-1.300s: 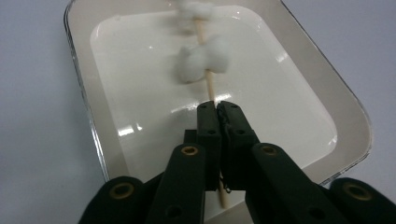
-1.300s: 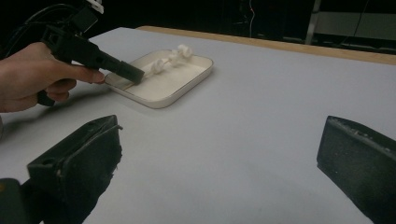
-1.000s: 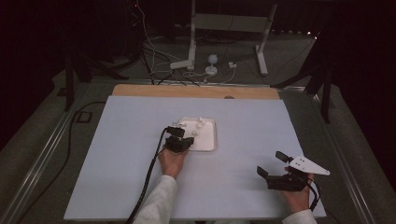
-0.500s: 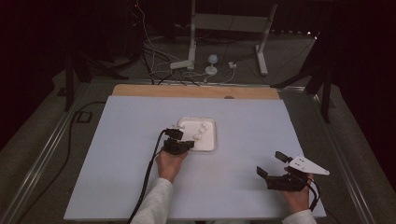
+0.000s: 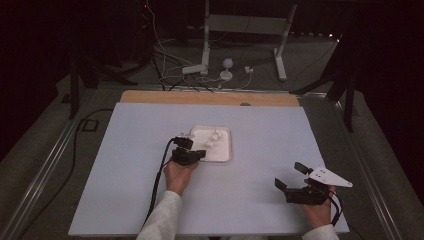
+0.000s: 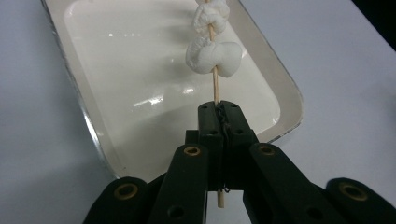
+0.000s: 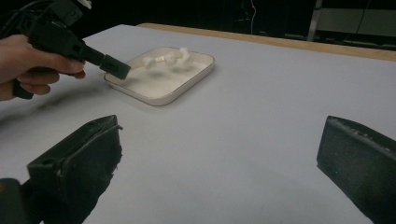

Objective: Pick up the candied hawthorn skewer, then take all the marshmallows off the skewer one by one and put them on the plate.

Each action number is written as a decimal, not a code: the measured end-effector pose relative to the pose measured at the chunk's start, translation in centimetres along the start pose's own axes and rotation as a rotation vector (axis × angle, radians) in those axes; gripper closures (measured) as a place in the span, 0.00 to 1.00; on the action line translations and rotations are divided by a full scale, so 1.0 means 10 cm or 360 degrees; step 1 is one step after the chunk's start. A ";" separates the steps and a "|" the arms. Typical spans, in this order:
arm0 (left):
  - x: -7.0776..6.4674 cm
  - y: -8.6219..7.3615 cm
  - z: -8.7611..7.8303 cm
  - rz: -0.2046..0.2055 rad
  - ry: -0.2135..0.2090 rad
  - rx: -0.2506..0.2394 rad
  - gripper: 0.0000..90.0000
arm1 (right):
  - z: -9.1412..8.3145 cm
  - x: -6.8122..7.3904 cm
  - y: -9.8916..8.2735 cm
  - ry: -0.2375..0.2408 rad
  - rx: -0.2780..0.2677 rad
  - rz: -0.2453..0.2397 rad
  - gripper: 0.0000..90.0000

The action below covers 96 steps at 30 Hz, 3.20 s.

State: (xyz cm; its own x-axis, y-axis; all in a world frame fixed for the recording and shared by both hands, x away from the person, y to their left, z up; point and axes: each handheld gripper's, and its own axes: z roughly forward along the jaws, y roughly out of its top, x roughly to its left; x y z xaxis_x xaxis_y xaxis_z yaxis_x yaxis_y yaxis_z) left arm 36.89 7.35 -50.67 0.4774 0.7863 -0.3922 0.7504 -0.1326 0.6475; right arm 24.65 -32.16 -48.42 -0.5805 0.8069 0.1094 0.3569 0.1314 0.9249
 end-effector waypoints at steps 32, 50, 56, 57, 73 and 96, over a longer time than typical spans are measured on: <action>0.06 -0.21 -0.66 0.0097 -0.0165 -0.0324 1.00 | 0.13 0.05 0.30 0.0071 -0.0002 0.0088 0.00; 0.09 -0.32 -0.93 0.0210 -0.0234 -0.0422 1.00 | 0.46 0.10 0.78 0.0209 -0.0018 0.0110 0.00; 0.10 -0.34 -0.99 0.0223 -0.0251 -0.0456 1.00 | 0.59 0.15 0.90 0.0247 -0.0008 0.0112 0.00; 0.10 -0.34 -1.00 0.0226 -0.0248 -0.0458 1.00 | 0.62 0.16 0.92 0.0256 -0.0007 0.0114 0.00; 0.06 -0.35 -1.02 0.0253 -0.0272 -0.0475 1.00 | 1.04 0.39 1.22 0.0375 0.0032 0.0071 0.00; -0.02 -0.36 -0.97 0.0310 -0.0306 -0.0468 1.00 | 1.45 0.47 1.27 0.0526 0.0124 0.0235 0.13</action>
State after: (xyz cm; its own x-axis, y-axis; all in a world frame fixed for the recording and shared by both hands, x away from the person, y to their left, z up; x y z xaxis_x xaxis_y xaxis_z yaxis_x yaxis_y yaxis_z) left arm 29.69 13.51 -46.58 0.6957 0.6323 -0.3408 0.4877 -0.0675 0.8704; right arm 37.10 -18.34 -41.42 -0.7189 0.5927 0.3632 0.5018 0.0809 0.8612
